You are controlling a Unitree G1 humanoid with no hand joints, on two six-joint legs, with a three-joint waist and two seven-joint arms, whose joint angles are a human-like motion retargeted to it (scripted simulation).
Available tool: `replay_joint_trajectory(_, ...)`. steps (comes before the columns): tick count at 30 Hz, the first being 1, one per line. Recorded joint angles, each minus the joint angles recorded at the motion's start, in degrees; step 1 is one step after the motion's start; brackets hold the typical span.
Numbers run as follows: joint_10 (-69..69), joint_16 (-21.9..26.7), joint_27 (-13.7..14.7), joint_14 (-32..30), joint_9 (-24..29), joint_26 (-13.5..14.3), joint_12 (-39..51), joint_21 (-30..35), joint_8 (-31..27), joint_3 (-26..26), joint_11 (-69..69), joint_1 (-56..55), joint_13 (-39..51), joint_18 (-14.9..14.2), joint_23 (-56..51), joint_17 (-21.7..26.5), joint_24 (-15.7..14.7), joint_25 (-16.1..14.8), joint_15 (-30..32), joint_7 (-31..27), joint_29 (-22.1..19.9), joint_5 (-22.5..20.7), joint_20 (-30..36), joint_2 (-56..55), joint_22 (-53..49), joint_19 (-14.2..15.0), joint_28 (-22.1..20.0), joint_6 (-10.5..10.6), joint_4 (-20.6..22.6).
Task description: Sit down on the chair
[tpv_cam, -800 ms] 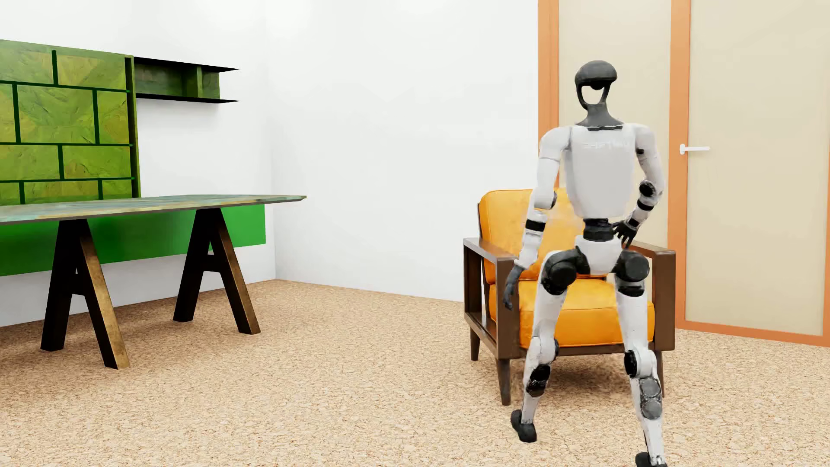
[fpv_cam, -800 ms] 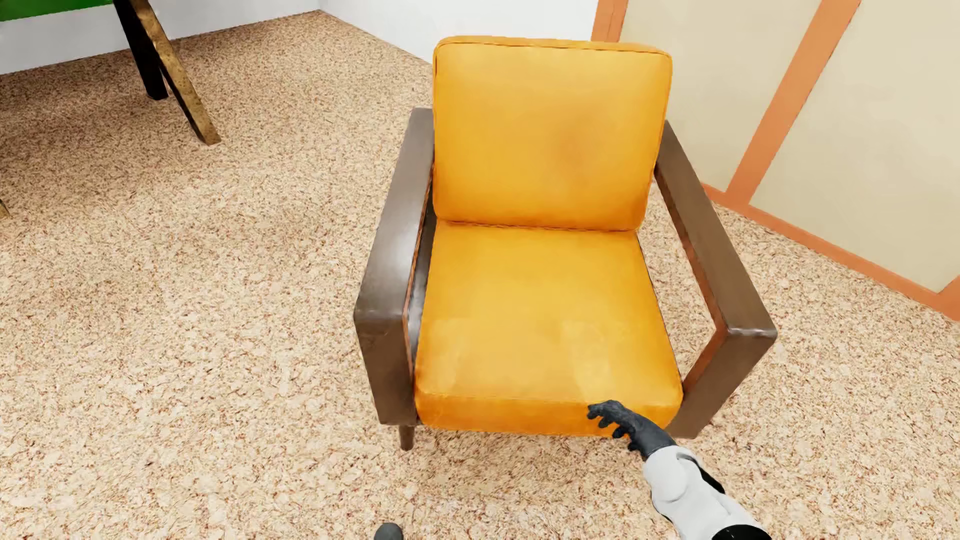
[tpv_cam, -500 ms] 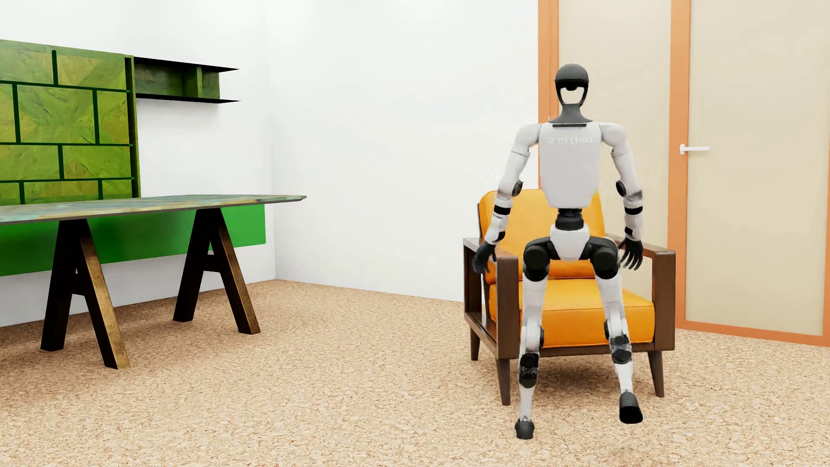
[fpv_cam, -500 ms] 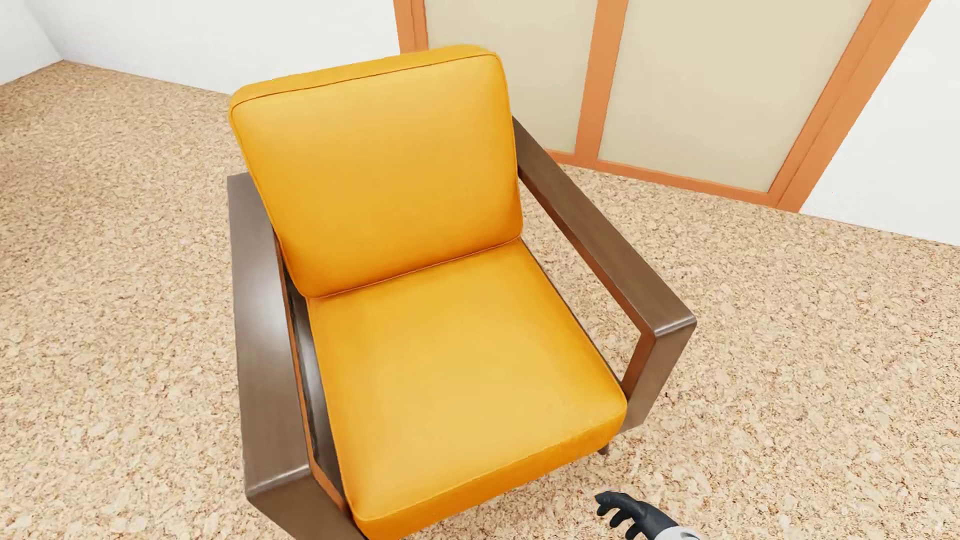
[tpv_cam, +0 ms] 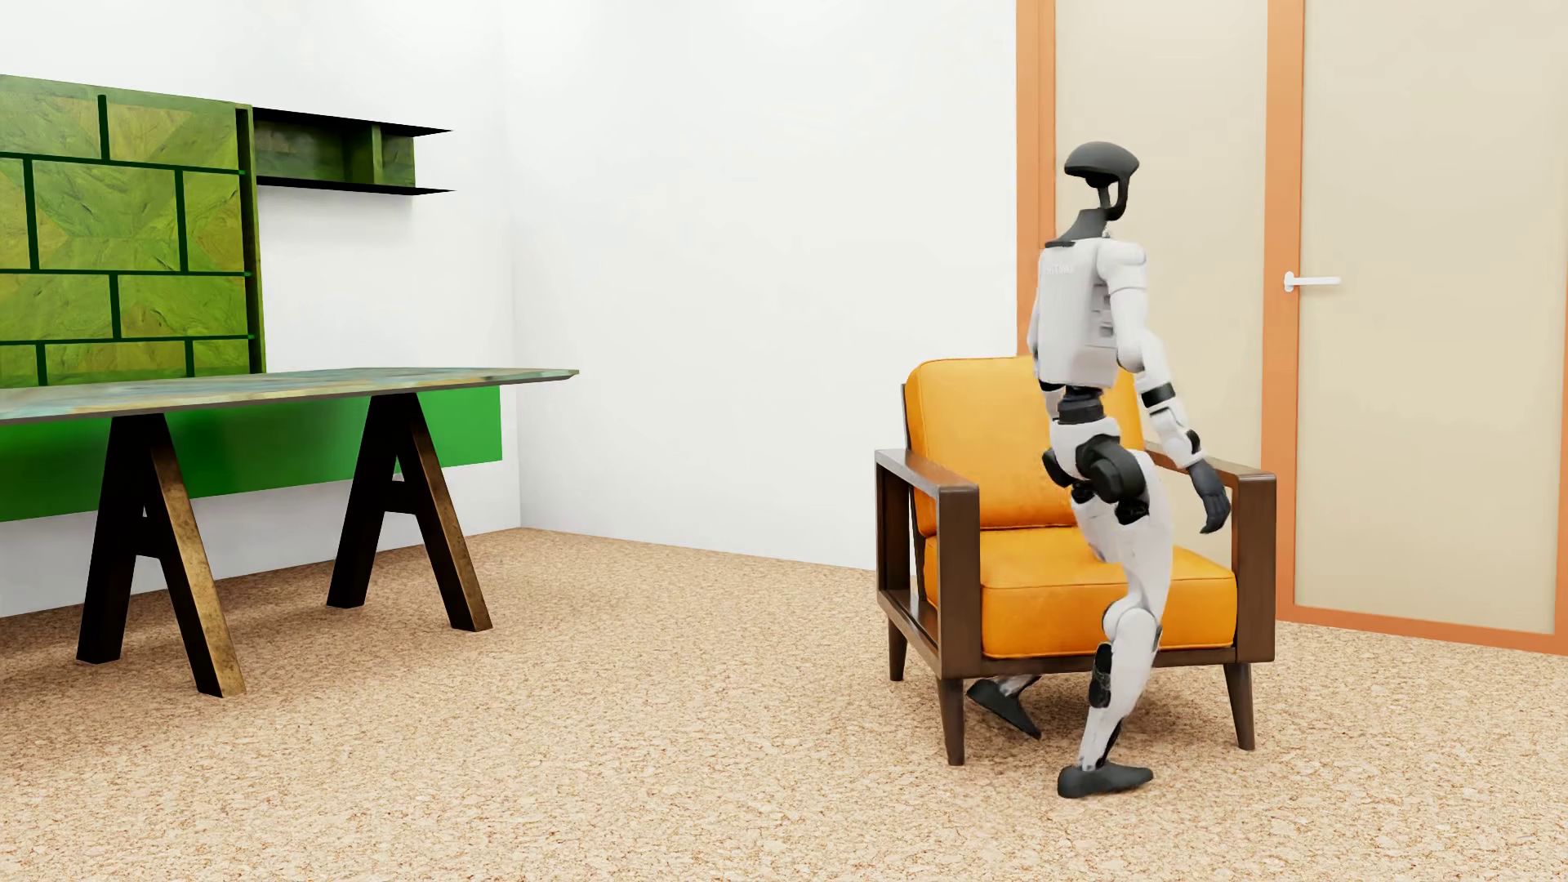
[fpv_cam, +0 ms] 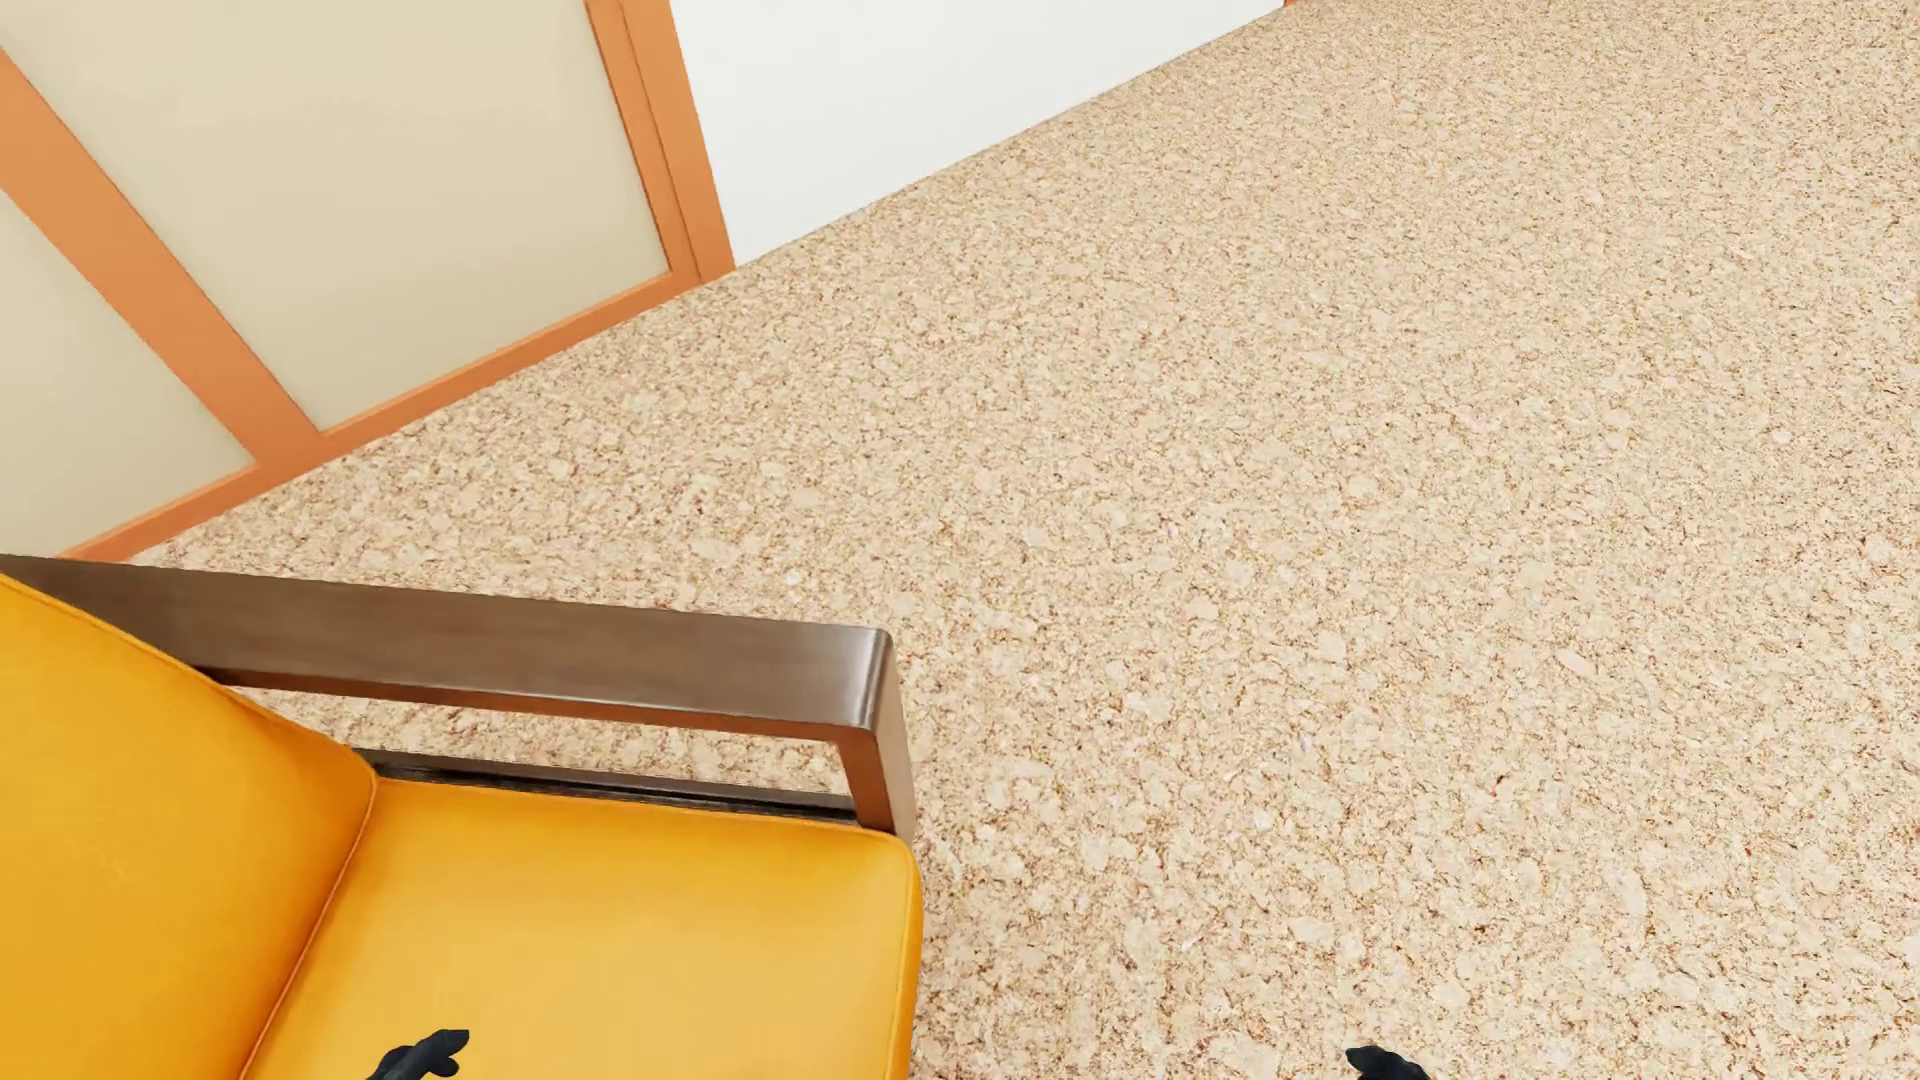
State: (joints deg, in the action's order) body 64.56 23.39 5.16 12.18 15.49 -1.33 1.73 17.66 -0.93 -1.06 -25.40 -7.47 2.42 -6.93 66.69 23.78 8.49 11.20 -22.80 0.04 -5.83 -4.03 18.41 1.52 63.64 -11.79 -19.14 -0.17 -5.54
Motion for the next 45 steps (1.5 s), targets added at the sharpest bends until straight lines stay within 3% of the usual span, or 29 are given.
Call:
replay_joint_trajectory(1, -4.7, -2.0, 1.9, 1.3, -0.3, -0.5, 0.1, 1.9, -1.0, 0.5, 0.4, -2.8, 1.9, 1.8, -3.5, -0.8, 0.1, -0.2, -0.9, -2.5, 0.1, 0.6, 0.4, -0.7, 1.0, 1.4, 1.2, 0.2, -0.3)
replay_joint_trajectory(2, -12.3, -3.8, 0.2, 4.4, -0.1, -1.8, -1.4, 3.8, -1.6, 0.8, 0.6, -3.1, 2.8, 1.4, -6.9, -1.8, 2.3, 2.3, -0.8, -4.0, 0.6, 0.9, 0.2, -1.4, 0.6, 3.6, 1.0, 0.2, -0.7)
replay_joint_trajectory(3, -25.4, -5.5, 3.0, 0.3, -1.3, -0.5, -3.4, 7.6, -2.7, 0.8, -0.8, -1.1, 3.3, 3.6, -10.9, -2.2, 3.0, 1.7, -1.0, -5.4, 1.9, 2.7, 1.0, -3.6, -0.8, 6.4, 2.2, 0.0, -0.1)
replay_joint_trajectory(4, -34.0, -6.6, 4.6, -2.2, -1.0, -0.2, -3.4, 10.5, -3.3, 0.3, -1.3, -0.5, 5.2, 0.8, -13.3, -2.8, 4.5, 4.6, -1.3, -7.6, 2.3, 2.6, 0.8, -5.5, -0.9, 8.2, 0.8, 0.6, -0.5)
replay_joint_trajectory(5, -37.7, -6.6, 4.7, -3.2, -2.7, -4.5, -4.1, 12.0, -7.2, -0.6, -1.0, -0.7, 5.6, 0.2, -15.9, -4.0, 2.0, 4.3, -0.3, -12.4, 8.4, 0.8, 2.1, -8.2, -2.7, 9.0, -1.2, 1.5, -1.5)
replay_joint_trajectory(6, -36.2, -6.4, 5.9, -0.3, -0.3, -4.0, -3.3, 15.1, -11.3, -0.2, -0.3, 1.9, 7.5, -3.1, -17.7, -4.6, 2.8, 5.6, 2.1, -13.4, 11.4, -1.0, 1.1, -8.6, -3.0, 9.6, -0.8, 1.6, -3.0)
replay_joint_trajectory(7, -37.0, -5.3, 5.8, 1.5, 1.4, -3.0, -1.7, 16.9, -12.6, -1.2, -2.3, 1.4, 10.4, -3.5, -19.2, -5.8, 3.6, 6.0, 4.3, -8.0, 8.7, -1.3, 1.3, -13.6, -4.0, 11.0, -1.9, 0.6, -4.3)
replay_joint_trajectory(8, -37.5, -4.6, 5.3, -1.1, 0.4, -4.6, -1.7, 16.5, -11.2, -2.7, -7.6, -1.8, 10.9, 0.3, -20.0, -6.6, 6.8, 7.5, 4.9, -3.1, 8.3, 0.2, 0.8, -21.6, -5.8, 12.4, 0.0, -0.5, -2.3)
replay_joint_trajectory(9, -33.6, -2.6, 4.5, 3.8, 2.3, 1.2, -1.4, 15.8, -11.0, -3.0, -9.1, -2.9, 11.0, -3.3, -19.7, -8.8, 6.4, 8.1, 2.9, -1.6, 6.9, -0.4, 1.0, -23.0, -5.8, 9.6, -1.5, -1.4, -3.7)
replay_joint_trajectory(10, -31.0, -1.5, -0.5, 3.3, 4.2, -3.3, -1.1, 14.9, -10.4, -3.4, -11.9, -4.6, 10.2, -0.9, -20.7, -9.0, 6.3, 7.6, 0.2, -3.2, 3.6, 2.2, 3.0, -23.9, -8.5, 9.5, -2.8, -1.7, -2.0)
replay_joint_trajectory(11, -28.6, -2.7, 1.0, 4.3, 5.5, -3.1, -0.2, 14.6, -10.6, -2.6, -17.0, -5.3, 9.6, 2.5, -20.6, -7.6, 5.7, 6.9, -1.2, -3.8, 1.8, 4.0, 3.0, -24.9, -7.9, 9.7, -3.2, -0.7, -0.6)
replay_joint_trajectory(12, -25.7, -2.7, -0.1, 3.5, 6.7, -4.6, 0.9, 14.8, -10.6, -1.7, -22.7, -7.5, 8.8, 3.5, -20.7, -6.6, 6.5, 6.8, -2.7, -2.9, 0.0, 5.8, 1.0, -26.3, -8.0, 10.2, -3.7, -1.1, -0.8)
replay_joint_trajectory(13, -21.3, -4.0, -0.7, 4.1, 7.2, -4.9, 0.7, 15.3, -9.0, -1.4, -26.1, -10.9, 8.3, 5.0, -19.5, -5.3, 4.2, 7.2, -3.3, -1.8, -2.2, 7.6, 0.4, -27.0, -7.6, 10.7, -6.9, -0.6, -1.2)
replay_joint_trajectory(15, -11.2, -3.9, -1.8, 6.1, 9.8, -4.6, 1.5, 13.1, -6.0, -0.3, -29.8, -18.5, 10.2, 6.9, -16.3, -3.5, 3.4, 7.7, -2.9, -3.6, -1.9, 10.5, -1.2, -27.8, -7.9, 10.8, -6.9, -0.6, -2.3)
replay_joint_trajectory(17, -0.4, -1.6, -2.1, 9.8, 13.4, -6.5, 3.1, 9.6, -5.4, 0.7, -31.3, -27.2, 11.7, 5.9, -15.8, -1.6, 6.5, 5.0, -8.3, -5.1, -2.1, 12.9, -2.0, -32.9, -9.1, 13.7, -2.2, -1.6, -3.6)
replay_joint_trajectory(18, 6.6, 0.4, -2.1, 12.1, 14.7, -2.3, 3.3, 9.0, -5.9, 0.8, -38.5, -32.9, 12.6, 4.9, -15.4, -1.0, 7.2, 4.0, -9.2, -5.6, -3.4, 12.9, -2.4, -40.4, -11.5, 15.9, -0.7, -2.1, -5.1)
replay_joint_trajectory(19, 12.5, 1.9, -3.2, 12.9, 15.9, -1.4, 3.0, 8.3, -6.6, 0.6, -45.0, -37.9, 13.8, 4.3, -14.9, -0.1, 8.2, 3.8, -11.0, -5.7, -1.8, 13.9, -3.2, -47.2, -13.3, 18.2, 0.4, -3.1, -6.0)
replay_joint_trajectory(23, 33.2, 4.6, -3.5, 19.7, 24.5, -2.4, 6.9, 8.5, -9.7, -0.1, -65.0, -49.8, 18.1, 2.2, -13.9, 3.2, 8.1, 0.0, -16.1, -8.7, -7.4, 15.8, -2.5, -62.6, -17.0, 22.0, -1.4, -3.3, -7.1)
replay_joint_trajectory(25, 40.0, 5.5, -4.9, 21.5, 27.0, -4.1, 8.4, 6.6, -12.0, -0.4, -72.5, -53.2, 18.9, 1.9, -15.1, 4.0, 8.7, 0.3, -16.3, -9.6, -3.3, 15.2, -1.8, -67.9, -17.6, 22.3, -4.0, -3.3, -6.6)
replay_joint_trajectory(26, 43.2, 6.1, -4.0, 23.3, 27.8, -3.2, 8.9, 6.4, -13.5, -0.5, -75.5, -54.1, 18.1, 0.7, -16.4, 4.1, 5.8, -0.9, -16.4, -10.8, -3.6, 15.0, 0.8, -69.4, -18.0, 22.9, -5.5, -3.1, -6.3)
replay_joint_trajectory(30, 47.0, 6.1, -3.1, 23.8, 31.0, -5.9, 12.7, 5.6, -13.3, -0.5, -77.9, -50.4, 16.2, -1.6, -14.8, 0.5, 6.1, -0.2, -15.1, -10.5, -4.8, 15.4, -0.8, -66.0, -17.0, 24.7, -7.0, -3.2, -9.3)
replay_joint_trajectory(31, 47.7, 6.0, -2.3, 24.2, 30.8, -5.6, 12.5, 5.4, -12.8, -0.4, -78.5, -49.4, 14.6, -1.3, -15.7, 0.0, 5.8, -0.5, -15.2, -10.4, -5.8, 16.4, -0.1, -64.8, -16.7, 25.4, -6.7, -3.0, -9.1)
replay_joint_trajectory(33, 48.9, 5.8, -2.9, 23.9, 30.1, -5.5, 12.2, 3.6, -12.2, -0.2, -79.7, -47.1, 12.4, -0.5, -14.4, -1.5, 7.1, 2.6, -16.2, -10.6, -2.1, 17.3, 1.2, -62.1, -15.2, 25.8, -5.5, -2.9, -8.6)
replay_joint_trajectory(35, 49.8, 4.2, -2.8, 25.1, 29.5, -5.8, 12.6, 4.2, -11.6, -0.1, -80.1, -44.6, 10.9, 0.6, -10.7, -3.7, 6.8, 3.3, -17.7, -10.7, -3.5, 18.2, 3.2, -58.7, -10.9, 26.6, -5.4, -2.5, -8.5)
replay_joint_trajectory(36, 49.9, 3.5, -4.1, 25.2, 29.1, -6.1, 12.6, 4.5, -11.3, -0.2, -80.1, -43.6, 10.5, 0.5, -8.6, -5.1, 5.5, 3.1, -18.3, -10.4, -4.8, 18.7, 4.7, -57.5, -9.1, 26.5, -6.1, -2.8, -8.5)
replay_joint_trajectory(37, 49.9, 2.2, -1.2, 25.6, 28.5, -5.6, 13.6, 4.1, -11.1, 0.2, -79.8, -43.2, 10.4, 0.8, -6.7, -6.1, 4.9, 1.7, -18.7, -10.1, -5.2, 19.3, 5.8, -56.7, -6.1, 26.8, -5.5, -2.7, -8.6)
replay_joint_trajectory(39, 49.8, 0.9, -3.1, 25.9, 27.6, -5.8, 13.9, 2.2, -11.3, 0.0, -80.1, -42.5, 10.7, 1.1, -3.7, -8.3, 4.0, -3.6, -18.7, -9.7, -8.8, 20.2, 5.9, -55.8, -4.2, 28.9, -5.0, -2.4, -8.4)
replay_joint_trajectory(41, 49.4, -0.2, -3.9, 25.0, 27.4, -7.2, 13.8, 2.3, -11.1, 0.1, -80.0, -41.6, 10.9, 1.1, -3.1, -7.5, 4.2, -3.4, -18.9, -9.3, -9.5, 20.3, 6.1, -54.5, -2.7, 28.2, -6.3, -2.3, -8.2)
replay_joint_trajectory(45, 49.5, -1.3, -4.0, 25.3, 27.7, -6.2, 12.9, 4.0, -11.0, 0.6, -79.9, -39.6, 10.0, 1.5, -5.9, -6.6, 4.6, 1.8, -18.6, -9.8, -8.2, 19.6, 6.4, -52.2, -1.6, 27.6, -6.2, -2.6, -6.6)
